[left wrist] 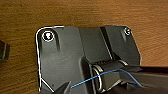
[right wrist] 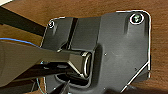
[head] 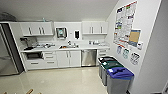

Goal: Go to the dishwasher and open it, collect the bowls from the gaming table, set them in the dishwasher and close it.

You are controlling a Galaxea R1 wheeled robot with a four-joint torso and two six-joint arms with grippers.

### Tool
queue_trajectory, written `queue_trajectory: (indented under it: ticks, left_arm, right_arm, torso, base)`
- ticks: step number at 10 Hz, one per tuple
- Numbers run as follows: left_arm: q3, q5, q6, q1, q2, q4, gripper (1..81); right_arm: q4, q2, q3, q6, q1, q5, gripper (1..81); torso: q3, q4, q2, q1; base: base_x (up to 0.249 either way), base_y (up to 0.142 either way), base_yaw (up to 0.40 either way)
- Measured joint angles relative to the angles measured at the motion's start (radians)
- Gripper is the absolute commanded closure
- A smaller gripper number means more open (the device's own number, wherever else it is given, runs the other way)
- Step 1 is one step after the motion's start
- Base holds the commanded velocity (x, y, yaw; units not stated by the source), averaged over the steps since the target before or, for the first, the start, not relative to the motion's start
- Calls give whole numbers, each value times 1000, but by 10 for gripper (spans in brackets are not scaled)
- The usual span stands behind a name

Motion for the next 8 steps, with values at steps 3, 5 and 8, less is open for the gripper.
queue_trajectory:
  ticks: [3, 5, 8]
  left_arm:
    - [0, 0, 0, 0, 0, 0, 10]
    - [0, -1, 0, 0, 0, 0, 10]
    - [0, -1, 0, 0, 0, 0, 10]
  right_arm:
    - [0, 0, 0, 0, 0, 0, 10]
    - [0, 0, 0, 0, 0, 0, 10]
    - [0, 0, 0, 0, 0, 0, 10]
  torso:
    - [0, 0, 0, 0]
    - [0, 0, 0, 0]
    - [0, 0, 0, 0]
  base:
    - [134, 0, 0]
    - [141, 0, 0]
    - [144, 0, 0]
